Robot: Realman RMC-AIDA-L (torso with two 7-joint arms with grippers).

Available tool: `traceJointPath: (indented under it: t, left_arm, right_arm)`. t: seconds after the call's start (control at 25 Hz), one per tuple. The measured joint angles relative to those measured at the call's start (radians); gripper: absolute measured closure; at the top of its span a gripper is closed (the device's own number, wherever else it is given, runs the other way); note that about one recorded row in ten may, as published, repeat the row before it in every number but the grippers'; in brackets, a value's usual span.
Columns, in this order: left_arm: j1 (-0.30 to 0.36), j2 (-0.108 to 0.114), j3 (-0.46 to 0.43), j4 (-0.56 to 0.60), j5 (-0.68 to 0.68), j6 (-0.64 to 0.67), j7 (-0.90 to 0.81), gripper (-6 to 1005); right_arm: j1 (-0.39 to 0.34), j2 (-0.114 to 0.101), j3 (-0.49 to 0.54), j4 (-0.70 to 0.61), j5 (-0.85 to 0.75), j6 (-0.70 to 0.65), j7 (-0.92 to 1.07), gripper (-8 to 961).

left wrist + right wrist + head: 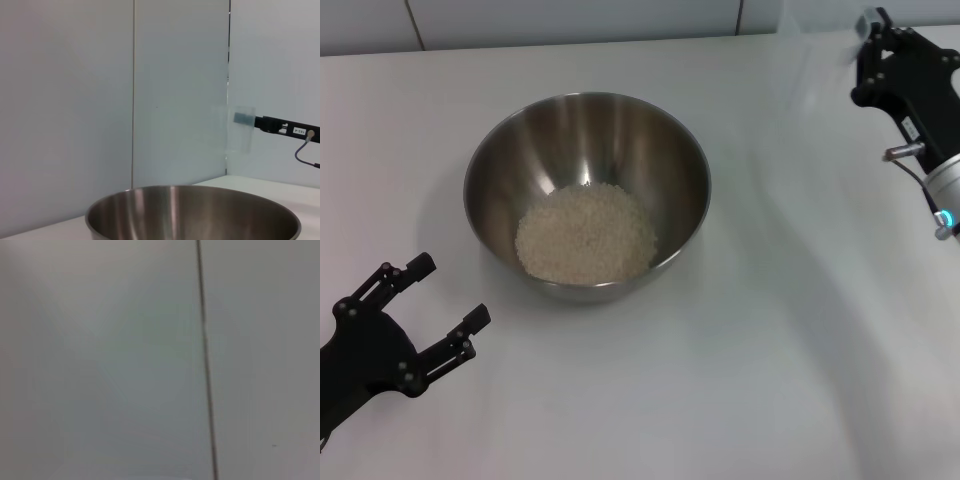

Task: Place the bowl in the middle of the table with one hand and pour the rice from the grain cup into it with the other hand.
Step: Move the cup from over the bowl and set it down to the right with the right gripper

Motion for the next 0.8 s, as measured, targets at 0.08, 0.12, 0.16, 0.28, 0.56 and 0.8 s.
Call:
traceJointPath:
  t: [0.08, 0.12, 0.16, 0.28, 0.56, 0.8]
  left_arm:
    - [0.0, 0.0, 0.001, 0.0, 0.0, 0.0, 0.0, 151]
    - [0.0, 0.0, 0.001, 0.0, 0.0, 0.0, 0.0, 151]
    - [0.0, 0.0, 0.001, 0.0, 0.0, 0.0, 0.0, 151]
    - [0.0, 0.0, 0.001, 0.0, 0.001, -0.001, 0.0, 151]
    - [0.0, 0.001, 0.001, 0.0, 0.001, 0.0, 0.0, 151]
    - [0.001, 0.001, 0.001, 0.0, 0.001, 0.002, 0.0, 151]
  right_arm:
    - [0.0, -0.001, 0.013, -0.014, 0.0, 0.005, 0.0, 919]
    - [0.0, -0.001, 0.016, -0.016, 0.0, 0.006, 0.0, 919]
    - [0.0, -0.002, 0.016, -0.018, 0.0, 0.007, 0.0, 919]
    - [0.001, -0.002, 0.016, -0.019, 0.0, 0.008, -0.002, 919]
    - [0.001, -0.001, 0.008, -0.012, -0.001, 0.037, -0.05, 919]
    - [0.008, -0.001, 0.008, -0.012, -0.006, 0.16, -0.051, 919]
